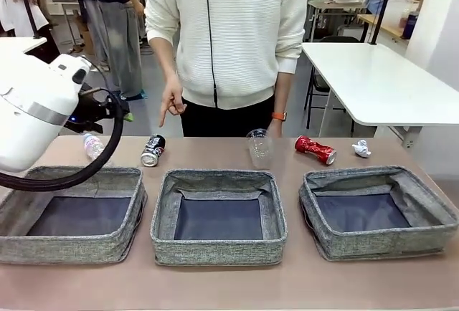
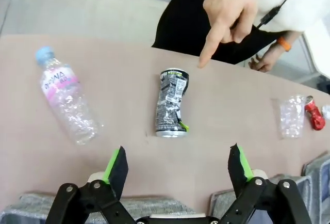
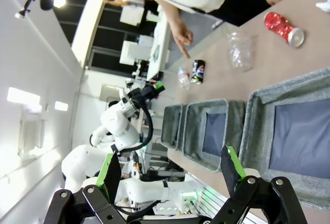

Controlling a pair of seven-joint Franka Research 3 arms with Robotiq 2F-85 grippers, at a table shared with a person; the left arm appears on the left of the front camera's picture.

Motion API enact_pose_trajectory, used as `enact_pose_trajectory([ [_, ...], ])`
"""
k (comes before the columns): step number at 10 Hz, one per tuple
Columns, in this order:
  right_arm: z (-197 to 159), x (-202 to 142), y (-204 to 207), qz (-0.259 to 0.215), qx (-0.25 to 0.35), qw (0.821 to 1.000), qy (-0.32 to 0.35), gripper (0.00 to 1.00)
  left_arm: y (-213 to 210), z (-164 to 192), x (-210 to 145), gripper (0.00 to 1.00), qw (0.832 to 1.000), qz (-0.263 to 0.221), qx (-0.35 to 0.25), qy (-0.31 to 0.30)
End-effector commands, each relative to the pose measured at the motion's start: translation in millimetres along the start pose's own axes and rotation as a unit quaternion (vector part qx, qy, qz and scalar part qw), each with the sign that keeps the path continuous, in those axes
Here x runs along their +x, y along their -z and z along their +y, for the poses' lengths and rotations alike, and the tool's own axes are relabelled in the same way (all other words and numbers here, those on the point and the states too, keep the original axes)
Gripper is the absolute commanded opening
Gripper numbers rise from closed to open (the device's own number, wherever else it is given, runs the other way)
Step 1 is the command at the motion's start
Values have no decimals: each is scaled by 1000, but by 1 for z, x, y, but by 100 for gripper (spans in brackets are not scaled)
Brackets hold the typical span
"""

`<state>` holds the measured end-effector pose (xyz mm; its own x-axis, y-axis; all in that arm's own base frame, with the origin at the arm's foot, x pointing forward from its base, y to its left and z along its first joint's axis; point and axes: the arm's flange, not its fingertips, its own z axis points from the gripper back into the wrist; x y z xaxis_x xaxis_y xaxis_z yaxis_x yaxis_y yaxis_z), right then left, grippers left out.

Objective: Sort the waste into the appropriate baskets.
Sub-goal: Pick up the waste item pointed out by the person.

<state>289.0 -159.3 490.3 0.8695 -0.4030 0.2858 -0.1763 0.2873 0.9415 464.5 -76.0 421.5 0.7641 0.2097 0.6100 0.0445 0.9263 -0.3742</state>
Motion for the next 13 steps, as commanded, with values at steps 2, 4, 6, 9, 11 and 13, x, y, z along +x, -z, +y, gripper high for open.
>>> enact_pose_trajectory([
  [2, 1, 3, 2, -7, 12, 1000, -14, 100, 29, -15, 27, 100, 997, 60, 9, 54],
  [4, 1, 3, 2, -7, 12, 1000, -14, 100, 67, -36, 61, 100, 985, 149, 48, 74],
  [6, 1, 3, 2, -7, 12, 1000, -14, 100, 107, -54, 70, 100, 970, 214, 61, 96],
  [9, 1, 3, 2, -7, 12, 1000, -14, 100, 142, -68, 73, 100, 967, 236, 66, 66],
  [11, 1, 3, 2, -7, 12, 1000, -14, 100, 162, -69, 68, 100, 969, 221, 99, 52],
  [13, 1, 3, 2, -7, 12, 1000, -14, 100, 174, -65, 64, 100, 970, 201, 132, 43],
])
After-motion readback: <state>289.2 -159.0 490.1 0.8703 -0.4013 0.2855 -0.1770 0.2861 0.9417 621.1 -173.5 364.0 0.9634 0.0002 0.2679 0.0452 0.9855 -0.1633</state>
